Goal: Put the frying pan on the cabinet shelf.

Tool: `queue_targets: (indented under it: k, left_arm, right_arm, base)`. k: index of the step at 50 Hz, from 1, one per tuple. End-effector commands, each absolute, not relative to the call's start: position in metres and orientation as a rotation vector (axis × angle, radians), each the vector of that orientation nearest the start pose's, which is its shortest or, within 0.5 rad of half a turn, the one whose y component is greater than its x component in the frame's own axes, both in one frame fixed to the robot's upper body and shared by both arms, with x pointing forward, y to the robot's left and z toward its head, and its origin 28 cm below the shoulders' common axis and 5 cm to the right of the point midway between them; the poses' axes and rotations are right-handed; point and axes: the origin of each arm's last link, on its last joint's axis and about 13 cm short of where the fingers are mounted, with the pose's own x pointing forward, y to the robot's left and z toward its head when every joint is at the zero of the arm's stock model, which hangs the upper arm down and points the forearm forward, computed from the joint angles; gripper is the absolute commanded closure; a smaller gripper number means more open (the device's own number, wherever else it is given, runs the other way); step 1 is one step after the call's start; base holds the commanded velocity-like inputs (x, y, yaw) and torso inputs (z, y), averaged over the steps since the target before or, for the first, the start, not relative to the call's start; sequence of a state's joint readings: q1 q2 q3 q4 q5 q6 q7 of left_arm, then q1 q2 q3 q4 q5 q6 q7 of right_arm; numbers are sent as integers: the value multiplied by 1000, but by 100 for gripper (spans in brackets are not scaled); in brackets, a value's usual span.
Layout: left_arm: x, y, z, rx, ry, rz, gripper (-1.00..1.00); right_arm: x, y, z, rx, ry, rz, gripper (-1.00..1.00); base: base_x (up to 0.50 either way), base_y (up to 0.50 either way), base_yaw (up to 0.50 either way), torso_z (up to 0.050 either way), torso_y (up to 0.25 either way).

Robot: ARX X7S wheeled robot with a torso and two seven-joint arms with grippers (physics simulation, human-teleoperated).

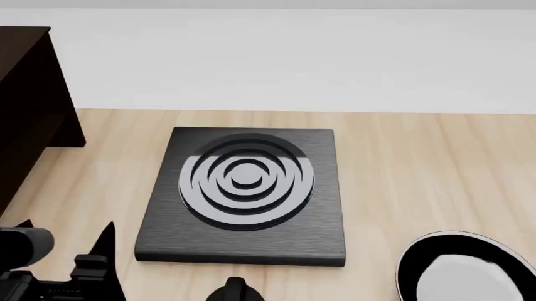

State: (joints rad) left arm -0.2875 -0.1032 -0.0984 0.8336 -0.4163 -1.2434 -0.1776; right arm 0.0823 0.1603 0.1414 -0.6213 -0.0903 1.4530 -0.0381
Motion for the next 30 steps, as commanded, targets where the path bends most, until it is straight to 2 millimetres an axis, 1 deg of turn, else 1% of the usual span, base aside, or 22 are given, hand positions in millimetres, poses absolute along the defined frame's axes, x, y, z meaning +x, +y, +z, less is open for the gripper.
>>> queue_targets:
  k: [1,2,10,13,27,30]
  left_arm:
    - [201,209,159,-73,124,-82,-100]
    - [201,209,160,-72,124,-82,-100]
    - [201,209,159,-71,128,-84,-100]
    - [201,209,158,-70,130,-86,-100]
    - [200,210,160,-67,124,-85,-100]
    - [201,210,160,-71,123,-87,-100]
  right_arm:
    - [167,-159,73,-68,767,-234,-100]
    - [169,-160,73,-48,751,-249,-100]
    - [169,-167,53,-28,813,-261,-100]
    - [169,-169,48,-14,825,-261,-100]
    - [167,-169,39,-3,857,-237,-100]
    - [170,-170,44,7,817,-250,-100]
  base:
    - [0,0,0,0,0]
    - [0,0,0,0,0]
    - [0,0,0,0,0]
    - [0,0,0,0,0]
    - [1,0,0,0,0]
    - [4,0,2,0,0]
